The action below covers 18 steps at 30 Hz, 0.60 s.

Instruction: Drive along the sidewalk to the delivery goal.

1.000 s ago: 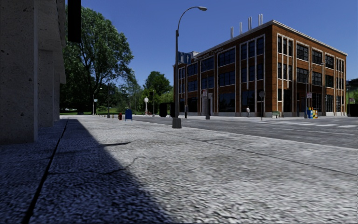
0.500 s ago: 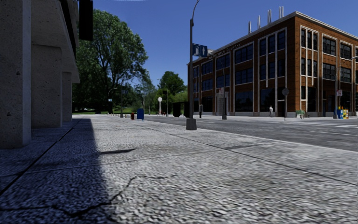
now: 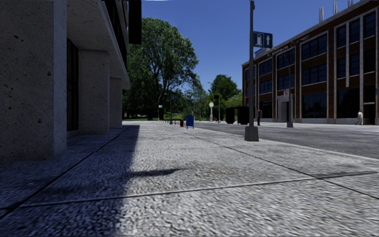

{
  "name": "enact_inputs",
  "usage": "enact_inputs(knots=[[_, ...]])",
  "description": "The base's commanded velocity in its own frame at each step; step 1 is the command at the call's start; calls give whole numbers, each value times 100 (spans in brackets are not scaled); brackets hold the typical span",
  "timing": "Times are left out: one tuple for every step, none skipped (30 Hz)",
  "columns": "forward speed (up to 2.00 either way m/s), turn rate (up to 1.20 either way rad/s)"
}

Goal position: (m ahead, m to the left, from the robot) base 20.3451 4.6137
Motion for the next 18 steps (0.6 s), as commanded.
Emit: enact_inputs(knots=[[200,56],[200,56],[200,56],[200,56],[200,56],[200,56],[200,56],[200,56],[200,56],[200,55],[200,53],[200,53],[200,52],[200,48],[200,40],[200,40],[200,0],[200,0]])
